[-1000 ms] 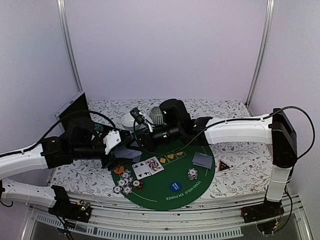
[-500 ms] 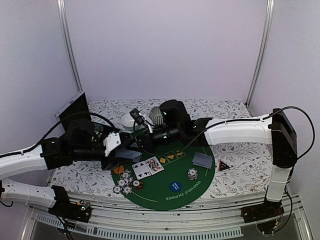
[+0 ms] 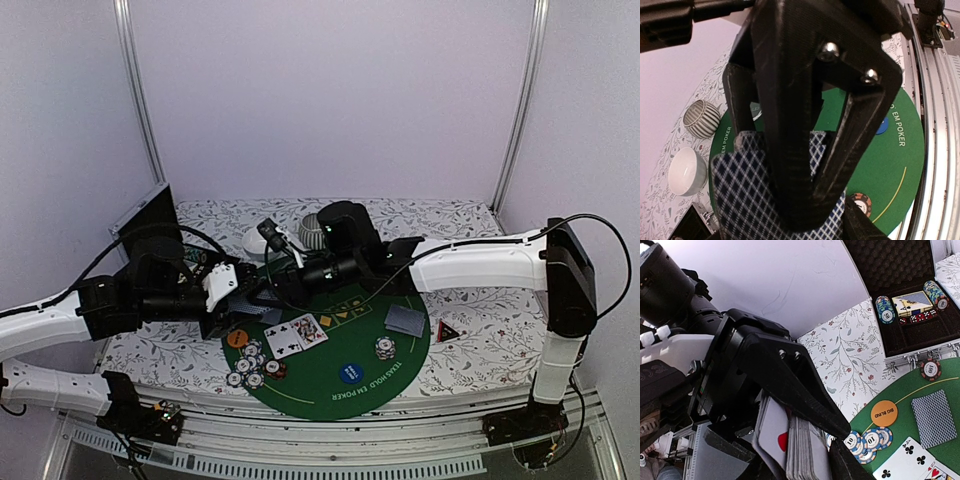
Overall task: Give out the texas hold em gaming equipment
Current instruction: Pass from the right arm to the left, then pick up the poker card from the face-down deck piles.
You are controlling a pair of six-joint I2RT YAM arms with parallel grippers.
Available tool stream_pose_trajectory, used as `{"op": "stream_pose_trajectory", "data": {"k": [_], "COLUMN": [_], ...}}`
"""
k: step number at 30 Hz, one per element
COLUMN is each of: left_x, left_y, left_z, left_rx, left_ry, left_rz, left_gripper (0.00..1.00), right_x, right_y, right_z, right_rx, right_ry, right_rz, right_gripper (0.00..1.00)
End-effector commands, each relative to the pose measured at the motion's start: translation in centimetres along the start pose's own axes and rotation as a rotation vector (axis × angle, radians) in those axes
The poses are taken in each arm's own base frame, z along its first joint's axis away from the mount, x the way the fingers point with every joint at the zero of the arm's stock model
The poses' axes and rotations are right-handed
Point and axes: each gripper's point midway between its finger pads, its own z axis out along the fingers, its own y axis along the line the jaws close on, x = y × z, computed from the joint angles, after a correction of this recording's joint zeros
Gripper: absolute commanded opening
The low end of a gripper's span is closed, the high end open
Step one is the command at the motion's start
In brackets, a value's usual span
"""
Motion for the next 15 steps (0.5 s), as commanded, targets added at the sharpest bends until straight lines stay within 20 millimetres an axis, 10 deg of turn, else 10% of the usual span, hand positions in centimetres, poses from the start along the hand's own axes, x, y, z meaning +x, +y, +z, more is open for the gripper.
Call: {"op": "stream_pose_trajectory", "data": {"k": [1,15], "left_x": [-1.0,-0.1], "left_y": [0.3,0.1], "left_z": [-0.2,0.5], "left_rx": [-0.013,-0.002], "left_ry": [-0.037,0.007], "left_rz": [0.001,-0.002], "left_gripper": [0.33,0.33], "right_x": [0.2,1.0], "right_y": [0.3,-2.9], "right_z": [-0.9,-3.4], "right_rx": [0.046,0.204], "right_ry": [0.01,0.01], "right_rz": [0.002,0.034], "right_gripper": [0.37,0.4]}}
